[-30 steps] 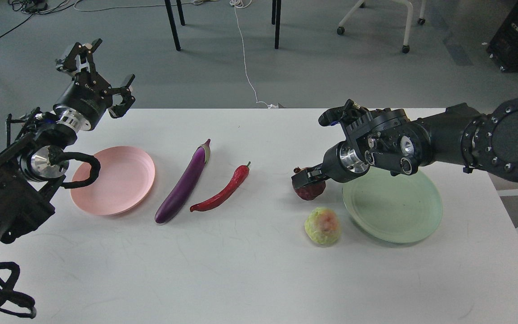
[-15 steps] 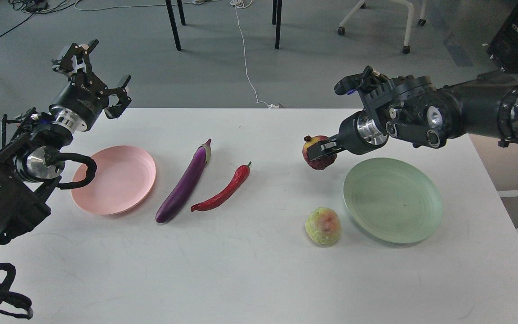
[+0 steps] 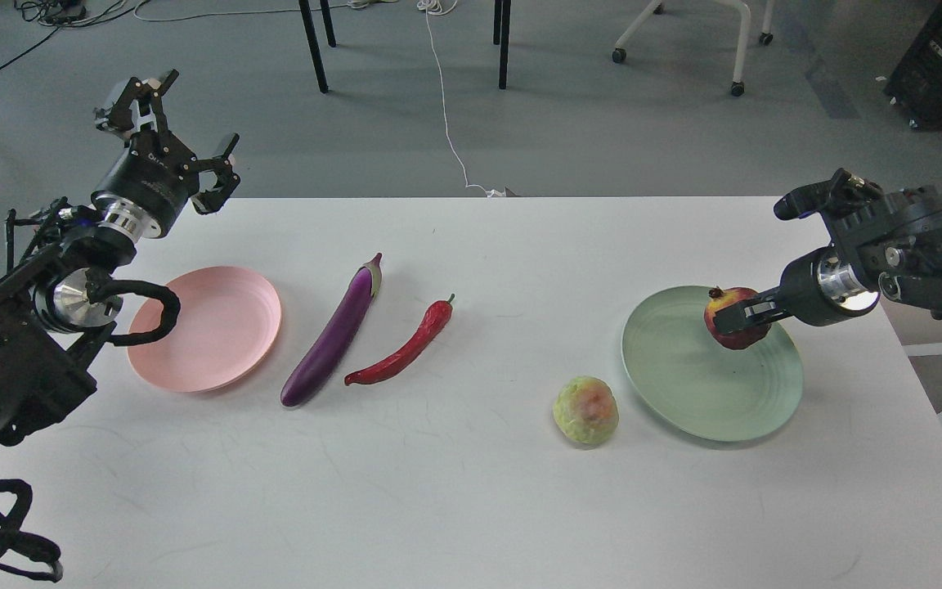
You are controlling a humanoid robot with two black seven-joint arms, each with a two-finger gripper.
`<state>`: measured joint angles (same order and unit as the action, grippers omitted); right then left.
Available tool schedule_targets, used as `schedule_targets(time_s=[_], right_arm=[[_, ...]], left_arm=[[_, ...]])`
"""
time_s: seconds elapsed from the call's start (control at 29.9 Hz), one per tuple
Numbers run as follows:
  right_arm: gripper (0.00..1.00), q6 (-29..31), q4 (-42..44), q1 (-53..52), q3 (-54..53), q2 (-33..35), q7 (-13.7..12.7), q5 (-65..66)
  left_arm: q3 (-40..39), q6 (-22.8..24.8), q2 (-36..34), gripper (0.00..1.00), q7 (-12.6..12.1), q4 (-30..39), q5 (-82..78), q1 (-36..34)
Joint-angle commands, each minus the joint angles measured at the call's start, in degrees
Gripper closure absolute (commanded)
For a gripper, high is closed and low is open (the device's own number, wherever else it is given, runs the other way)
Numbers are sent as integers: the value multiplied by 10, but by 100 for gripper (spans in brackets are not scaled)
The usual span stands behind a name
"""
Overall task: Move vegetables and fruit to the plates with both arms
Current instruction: 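Carry the pomegranate onto the green plate and release it, then grasp the pale peach with the right gripper and lift it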
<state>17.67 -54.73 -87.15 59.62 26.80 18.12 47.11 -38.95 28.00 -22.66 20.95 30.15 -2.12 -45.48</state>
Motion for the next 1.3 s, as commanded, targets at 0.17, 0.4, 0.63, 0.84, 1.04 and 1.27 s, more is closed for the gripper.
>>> schedule_targets(time_s=[0.17, 0.4, 0.63, 0.84, 1.04, 1.27], right_arm=[[3, 0, -4, -1, -10, 7, -5, -4], [2, 15, -8, -56, -18, 11, -4, -5], [2, 64, -114, -100, -111, -49, -26, -1], [4, 63, -136, -104, -108, -138, -29, -4], [6, 63, -137, -99, -96, -177, -29, -4], [11, 61, -137, -75, -60, -188, -30, 5]], left_arm=[[0, 0, 1, 2, -3, 0, -1, 0], [0, 0, -2, 2, -5, 0, 0, 0], [-1, 0, 2, 2, -28, -1, 5, 0], [-9, 0, 0, 2, -33, -1, 6, -7], [-9, 0, -5, 2, -33, -1, 6, -8], [-7, 0, -7, 2, -33, -1, 6, -7]])
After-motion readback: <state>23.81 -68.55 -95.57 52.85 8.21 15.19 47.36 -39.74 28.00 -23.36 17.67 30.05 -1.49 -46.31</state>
